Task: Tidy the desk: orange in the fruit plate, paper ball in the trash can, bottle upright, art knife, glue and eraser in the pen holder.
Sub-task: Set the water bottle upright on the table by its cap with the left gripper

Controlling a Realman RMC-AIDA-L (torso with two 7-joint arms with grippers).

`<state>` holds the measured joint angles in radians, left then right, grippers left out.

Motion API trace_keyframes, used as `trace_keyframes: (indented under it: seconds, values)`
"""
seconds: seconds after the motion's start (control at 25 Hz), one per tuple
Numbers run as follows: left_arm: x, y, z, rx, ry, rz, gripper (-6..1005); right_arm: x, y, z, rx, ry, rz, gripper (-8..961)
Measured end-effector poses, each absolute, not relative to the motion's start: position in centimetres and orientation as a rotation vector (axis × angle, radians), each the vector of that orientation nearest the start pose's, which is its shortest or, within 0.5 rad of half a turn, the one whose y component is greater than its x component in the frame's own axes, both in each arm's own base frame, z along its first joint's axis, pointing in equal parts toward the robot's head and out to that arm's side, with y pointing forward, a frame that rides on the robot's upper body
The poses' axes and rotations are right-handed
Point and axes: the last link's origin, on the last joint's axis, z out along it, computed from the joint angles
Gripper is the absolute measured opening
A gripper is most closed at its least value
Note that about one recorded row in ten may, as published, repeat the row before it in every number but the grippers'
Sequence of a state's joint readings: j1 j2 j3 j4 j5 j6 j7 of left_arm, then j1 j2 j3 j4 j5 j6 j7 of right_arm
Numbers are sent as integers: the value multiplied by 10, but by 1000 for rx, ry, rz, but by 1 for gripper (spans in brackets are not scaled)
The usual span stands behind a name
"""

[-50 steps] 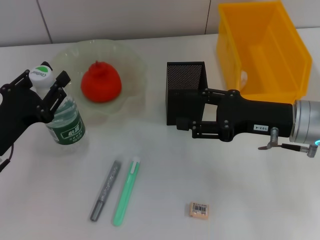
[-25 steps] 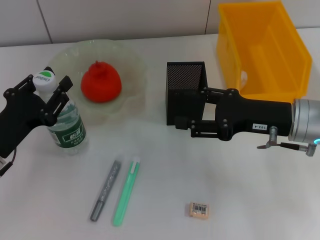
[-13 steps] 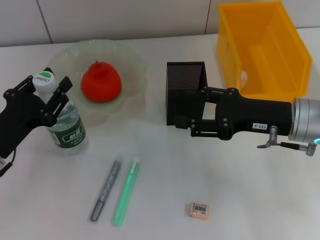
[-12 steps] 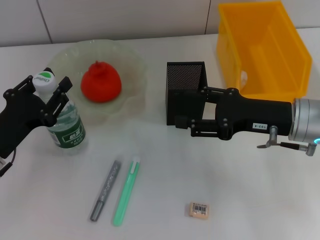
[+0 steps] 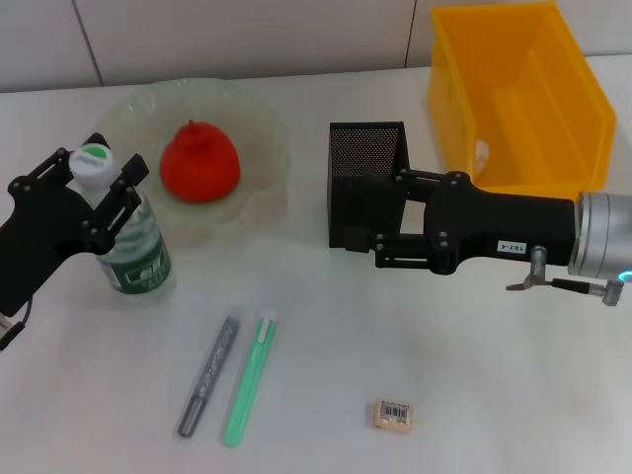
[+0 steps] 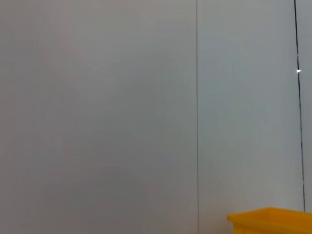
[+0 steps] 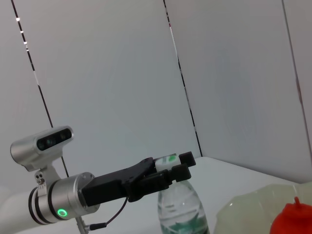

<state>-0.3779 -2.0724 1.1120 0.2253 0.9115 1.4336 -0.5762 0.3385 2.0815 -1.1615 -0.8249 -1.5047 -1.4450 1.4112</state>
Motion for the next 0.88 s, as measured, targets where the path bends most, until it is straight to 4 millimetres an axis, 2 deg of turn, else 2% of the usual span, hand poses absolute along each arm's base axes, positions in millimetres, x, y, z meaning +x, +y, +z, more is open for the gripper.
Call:
trace_keyframes:
  seconds: [0.32,0.52,0.72,0.88]
  values:
    - [-293,301,-16,-2066,-349,-997,543,232,313,-13,-2678,559,924,766]
    - [-292,301,-15,-2069,-342,-1001,781,231,314,-13,-2677,558,922,766]
    - [-286,300,-12,-2070,-303,-1044,856,232,316,-13,-2669,561,913,766]
    - [-286,300,-12,-2070,-303,-1044,855,232,316,-13,-2667,562,911,766]
